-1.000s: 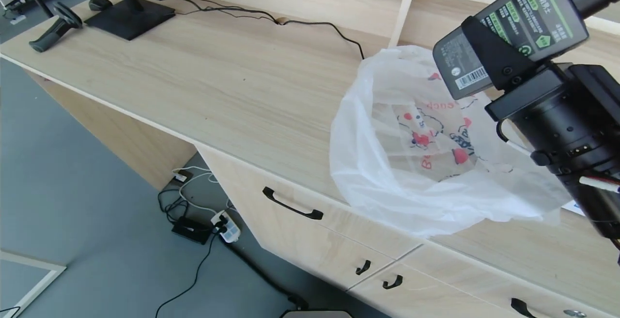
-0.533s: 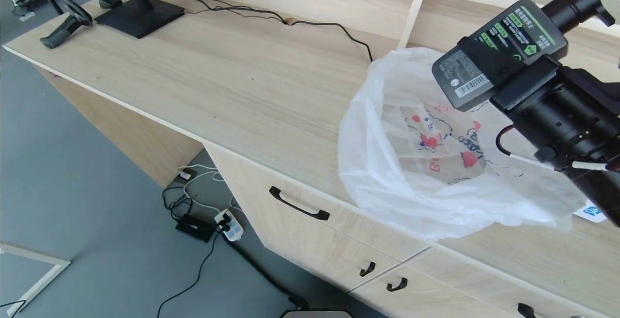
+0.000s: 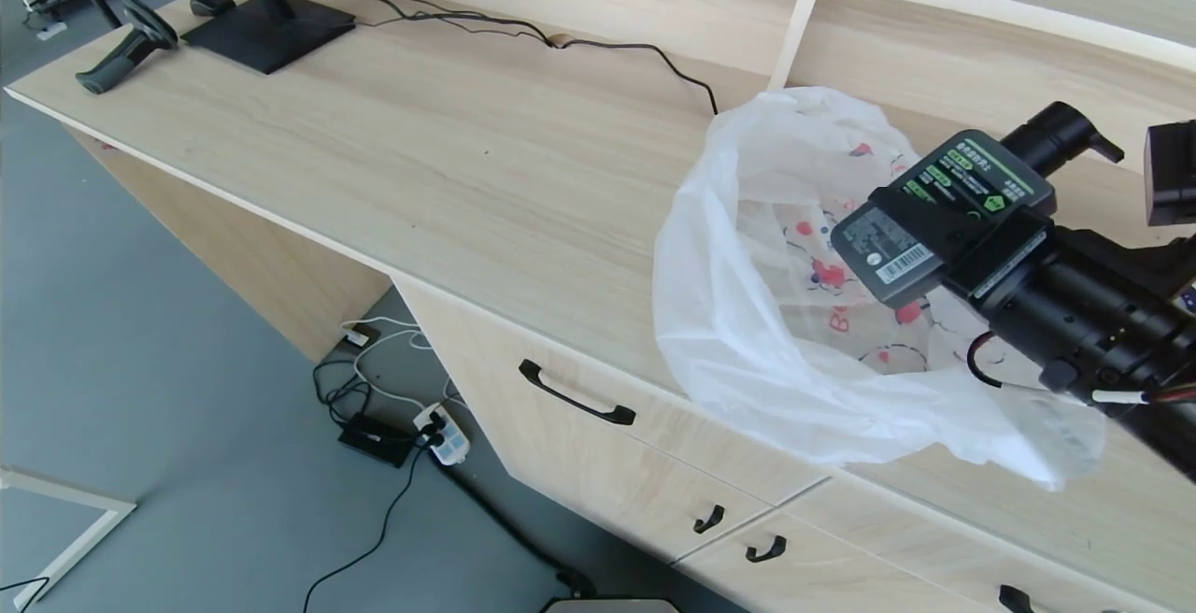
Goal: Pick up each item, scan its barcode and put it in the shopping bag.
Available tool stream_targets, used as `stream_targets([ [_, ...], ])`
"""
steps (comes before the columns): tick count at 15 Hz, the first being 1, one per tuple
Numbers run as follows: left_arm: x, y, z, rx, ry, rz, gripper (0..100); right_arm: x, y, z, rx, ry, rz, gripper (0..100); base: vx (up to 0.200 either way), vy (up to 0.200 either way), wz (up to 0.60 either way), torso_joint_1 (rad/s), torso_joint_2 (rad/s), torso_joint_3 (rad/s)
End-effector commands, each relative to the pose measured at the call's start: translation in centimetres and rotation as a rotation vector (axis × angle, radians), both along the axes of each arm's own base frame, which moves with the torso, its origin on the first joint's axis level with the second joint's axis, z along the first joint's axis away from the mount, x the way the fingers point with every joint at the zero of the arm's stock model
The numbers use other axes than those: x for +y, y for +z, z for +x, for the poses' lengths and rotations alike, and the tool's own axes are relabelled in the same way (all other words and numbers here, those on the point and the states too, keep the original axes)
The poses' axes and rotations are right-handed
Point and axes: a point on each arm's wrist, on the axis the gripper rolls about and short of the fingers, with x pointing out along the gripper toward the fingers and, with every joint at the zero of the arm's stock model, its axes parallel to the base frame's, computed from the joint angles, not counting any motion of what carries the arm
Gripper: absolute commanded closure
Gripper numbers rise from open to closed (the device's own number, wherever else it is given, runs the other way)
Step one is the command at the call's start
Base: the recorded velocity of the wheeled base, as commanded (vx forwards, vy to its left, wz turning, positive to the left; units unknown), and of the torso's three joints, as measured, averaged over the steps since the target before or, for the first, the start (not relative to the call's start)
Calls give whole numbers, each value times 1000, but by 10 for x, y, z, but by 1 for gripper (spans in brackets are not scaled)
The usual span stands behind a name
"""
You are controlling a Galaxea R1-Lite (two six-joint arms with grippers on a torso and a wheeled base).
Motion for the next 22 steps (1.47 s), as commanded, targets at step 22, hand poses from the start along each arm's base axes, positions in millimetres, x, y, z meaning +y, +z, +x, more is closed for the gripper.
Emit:
stream_targets([
  [22,0,0,0,0,0,-1,0,22,-15,63,332,99,-62,100,0,0,0,0,0,0],
])
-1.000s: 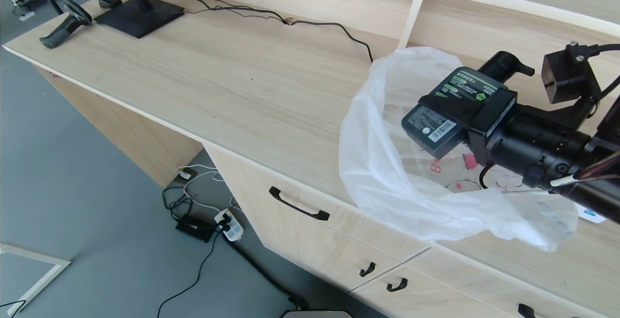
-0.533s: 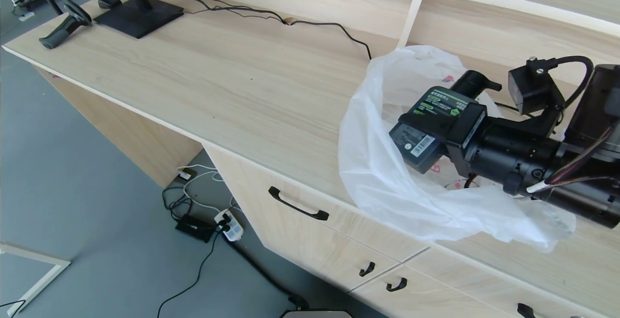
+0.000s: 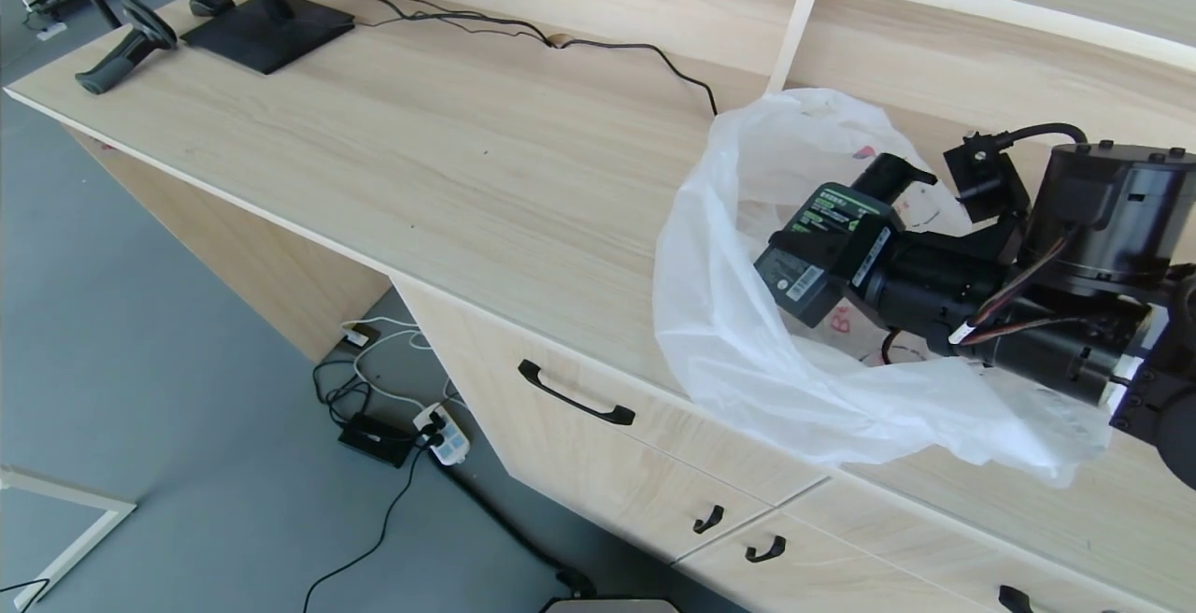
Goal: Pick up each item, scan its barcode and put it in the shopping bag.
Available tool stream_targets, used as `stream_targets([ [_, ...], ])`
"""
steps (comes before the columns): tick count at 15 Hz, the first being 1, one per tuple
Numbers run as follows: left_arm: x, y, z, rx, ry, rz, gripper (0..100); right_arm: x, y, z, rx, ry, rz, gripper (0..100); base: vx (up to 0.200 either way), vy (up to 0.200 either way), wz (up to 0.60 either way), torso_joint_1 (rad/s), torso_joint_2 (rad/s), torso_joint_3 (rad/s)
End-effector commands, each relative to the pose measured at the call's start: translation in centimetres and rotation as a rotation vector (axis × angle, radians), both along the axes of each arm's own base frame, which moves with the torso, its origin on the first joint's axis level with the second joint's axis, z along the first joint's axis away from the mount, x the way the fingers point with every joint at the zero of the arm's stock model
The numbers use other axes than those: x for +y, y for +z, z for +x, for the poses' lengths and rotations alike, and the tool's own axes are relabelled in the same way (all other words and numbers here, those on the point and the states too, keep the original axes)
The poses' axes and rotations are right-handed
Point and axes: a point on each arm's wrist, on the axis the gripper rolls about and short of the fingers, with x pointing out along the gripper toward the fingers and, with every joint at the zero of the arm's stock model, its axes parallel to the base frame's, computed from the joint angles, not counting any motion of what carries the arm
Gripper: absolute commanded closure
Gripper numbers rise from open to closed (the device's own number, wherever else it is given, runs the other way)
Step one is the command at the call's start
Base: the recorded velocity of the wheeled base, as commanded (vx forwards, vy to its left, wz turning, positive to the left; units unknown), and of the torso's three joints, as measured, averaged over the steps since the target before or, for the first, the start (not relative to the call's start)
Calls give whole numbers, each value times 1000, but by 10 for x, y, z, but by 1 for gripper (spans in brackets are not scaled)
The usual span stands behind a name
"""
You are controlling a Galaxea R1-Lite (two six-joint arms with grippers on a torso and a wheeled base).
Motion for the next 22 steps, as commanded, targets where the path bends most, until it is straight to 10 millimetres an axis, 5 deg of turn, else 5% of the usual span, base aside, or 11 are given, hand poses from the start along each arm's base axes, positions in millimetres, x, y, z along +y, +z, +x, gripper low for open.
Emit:
stream_targets([
  [1,0,0,0,-1,0,0,0,0,-10,4,29,-6,-16,100,0,0,0,0,0,0],
  [7,0,0,0,-1,0,0,0,-4,-22,18,26,-23,-93,100,0,0,0,0,0,0],
  [8,0,0,0,-1,0,0,0,-4,-23,18,17,-22,-109,0,0,0,0,0,0,0],
  [14,0,0,0,-3,0,0,0,-6,-3,15,-81,-27,-123,0,0,0,0,0,0,0],
  [18,0,0,0,-3,0,0,0,-25,6,24,-161,-198,-260,0,0,0,0,0,0,0],
  [22,0,0,0,-3,0,2,0,-33,30,2,-267,-247,-331,0,0,0,0,0,0,0],
])
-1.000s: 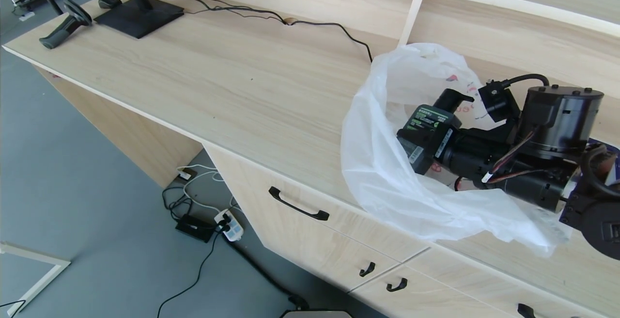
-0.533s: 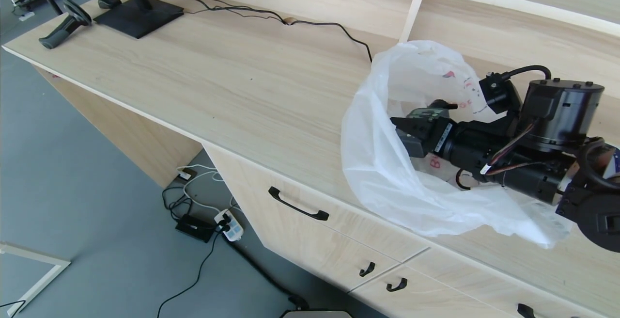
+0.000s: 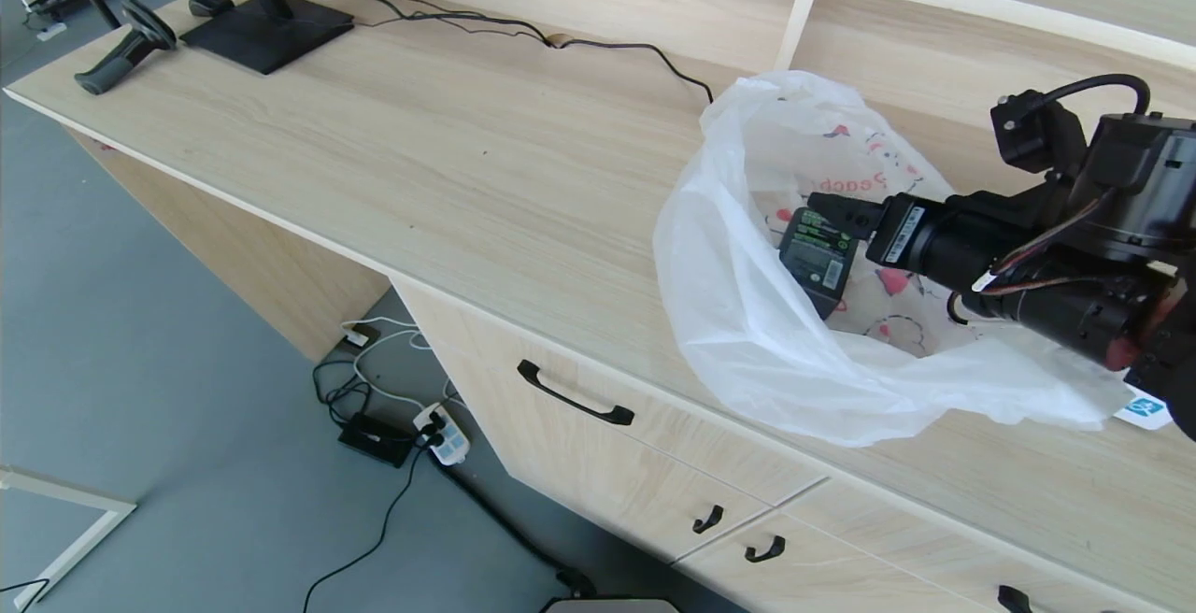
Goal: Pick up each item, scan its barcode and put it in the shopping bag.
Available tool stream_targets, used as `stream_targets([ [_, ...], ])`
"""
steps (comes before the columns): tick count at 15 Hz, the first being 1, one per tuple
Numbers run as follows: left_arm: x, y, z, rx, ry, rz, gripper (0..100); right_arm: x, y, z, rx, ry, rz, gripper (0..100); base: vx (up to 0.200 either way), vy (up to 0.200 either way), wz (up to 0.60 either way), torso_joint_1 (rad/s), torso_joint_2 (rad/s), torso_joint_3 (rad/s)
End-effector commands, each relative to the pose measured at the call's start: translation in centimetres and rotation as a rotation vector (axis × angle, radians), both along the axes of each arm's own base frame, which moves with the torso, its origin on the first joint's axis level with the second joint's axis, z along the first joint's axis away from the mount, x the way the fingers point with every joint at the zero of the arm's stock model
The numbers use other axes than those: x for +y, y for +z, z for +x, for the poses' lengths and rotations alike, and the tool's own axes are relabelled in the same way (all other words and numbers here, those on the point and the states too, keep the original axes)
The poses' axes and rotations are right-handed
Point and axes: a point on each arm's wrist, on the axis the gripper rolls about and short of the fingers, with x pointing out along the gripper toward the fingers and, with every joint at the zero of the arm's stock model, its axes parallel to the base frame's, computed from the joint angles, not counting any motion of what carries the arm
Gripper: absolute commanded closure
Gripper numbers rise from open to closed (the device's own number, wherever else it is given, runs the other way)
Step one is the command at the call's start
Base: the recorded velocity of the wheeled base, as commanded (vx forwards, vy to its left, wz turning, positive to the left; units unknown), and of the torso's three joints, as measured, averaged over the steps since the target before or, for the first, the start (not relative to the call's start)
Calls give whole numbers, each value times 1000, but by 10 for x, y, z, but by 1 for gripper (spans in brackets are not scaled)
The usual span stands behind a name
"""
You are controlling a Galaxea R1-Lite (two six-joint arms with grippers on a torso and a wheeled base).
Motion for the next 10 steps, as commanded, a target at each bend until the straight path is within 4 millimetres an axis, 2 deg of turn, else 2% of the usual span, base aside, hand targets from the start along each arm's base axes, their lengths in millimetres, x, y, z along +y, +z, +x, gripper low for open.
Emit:
stream_targets([
  [1,0,0,0,0,0,1,0,0,18,-26,-63,-10,12,0,0,0,0,0,0,0],
  [2,0,0,0,0,0,-1,0,-2,24,-35,-87,-30,16,0,0,0,0,0,0,0],
  [4,0,0,0,0,0,-2,0,-8,42,-63,-193,-14,-22,0,0,0,0,0,0,0],
  [6,0,0,0,-1,0,-2,0,-7,39,-92,-222,41,-67,0,0,0,0,0,0,0],
  [7,0,0,0,-1,0,-2,0,-11,35,-112,-238,53,-114,0,0,0,0,0,0,0],
  [10,0,0,0,0,0,-1,0,-11,24,-131,-235,107,-145,0,0,0,0,0,0,0],
])
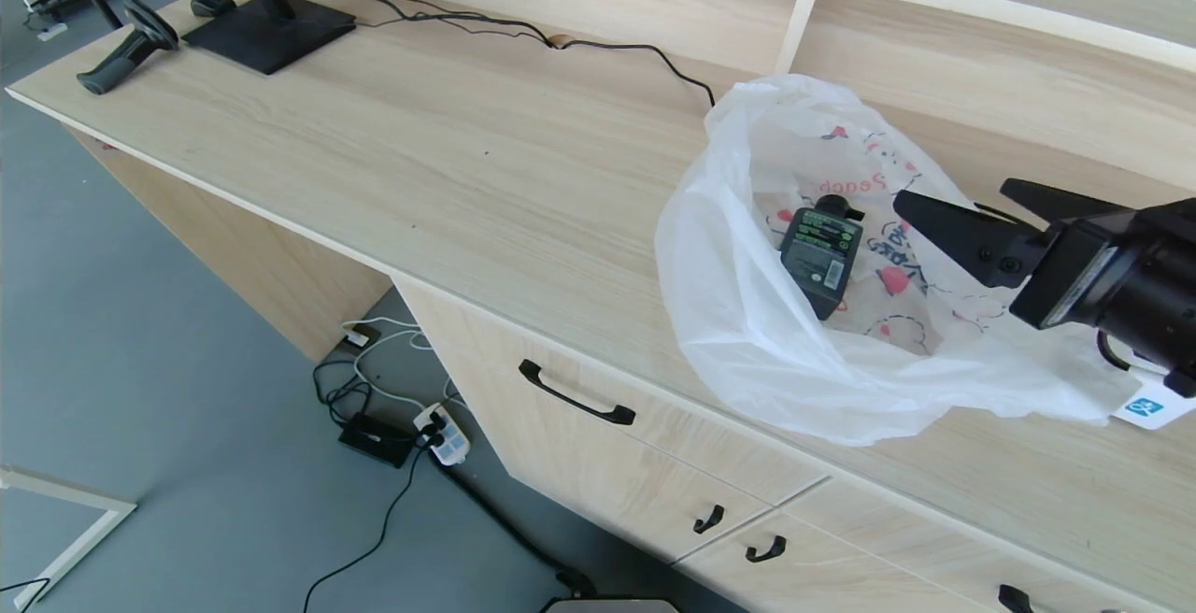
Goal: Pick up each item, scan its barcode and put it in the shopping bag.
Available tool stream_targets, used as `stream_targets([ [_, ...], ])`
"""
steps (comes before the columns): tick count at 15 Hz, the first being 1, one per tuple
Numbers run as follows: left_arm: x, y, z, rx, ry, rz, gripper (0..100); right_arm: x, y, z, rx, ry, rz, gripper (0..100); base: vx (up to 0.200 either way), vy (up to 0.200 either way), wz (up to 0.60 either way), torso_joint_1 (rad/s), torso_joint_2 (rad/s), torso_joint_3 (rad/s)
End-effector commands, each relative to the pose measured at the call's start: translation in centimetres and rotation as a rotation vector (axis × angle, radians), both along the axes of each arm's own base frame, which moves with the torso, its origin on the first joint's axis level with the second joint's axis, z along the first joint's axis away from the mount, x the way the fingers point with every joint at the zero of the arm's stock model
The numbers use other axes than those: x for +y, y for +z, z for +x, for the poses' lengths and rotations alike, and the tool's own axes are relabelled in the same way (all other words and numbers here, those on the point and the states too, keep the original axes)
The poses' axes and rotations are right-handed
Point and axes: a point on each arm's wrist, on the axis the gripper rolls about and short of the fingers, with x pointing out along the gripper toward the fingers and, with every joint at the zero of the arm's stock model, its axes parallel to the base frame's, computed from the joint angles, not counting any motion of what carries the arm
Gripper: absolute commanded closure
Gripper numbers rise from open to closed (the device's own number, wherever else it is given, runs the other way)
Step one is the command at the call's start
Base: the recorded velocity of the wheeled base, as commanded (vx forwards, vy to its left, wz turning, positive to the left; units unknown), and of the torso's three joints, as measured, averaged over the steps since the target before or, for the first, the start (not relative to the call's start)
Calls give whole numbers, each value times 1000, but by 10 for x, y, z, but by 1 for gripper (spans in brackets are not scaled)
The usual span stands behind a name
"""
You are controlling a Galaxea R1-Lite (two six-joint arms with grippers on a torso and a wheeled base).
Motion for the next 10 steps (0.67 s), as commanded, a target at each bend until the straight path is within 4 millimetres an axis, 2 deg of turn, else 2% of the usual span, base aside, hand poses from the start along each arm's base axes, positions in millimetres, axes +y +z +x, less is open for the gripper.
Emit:
stream_targets([
  [1,0,0,0,0,-1,0,0,-7,-1,-22,-29,39,5,0,0,0,0,0,0,0],
  [3,0,0,0,-1,-1,0,0,-9,-10,-27,-18,107,-16,0,0,0,0,0,0,0],
  [6,0,0,0,-1,-1,-1,0,-14,-15,-36,-16,114,-20,0,0,0,-600,4,4,5],
  [10,0,0,0,-1,-1,-1,0,-15,-14,-37,-20,110,-9,0,0,0,-600,5,4,5],
])
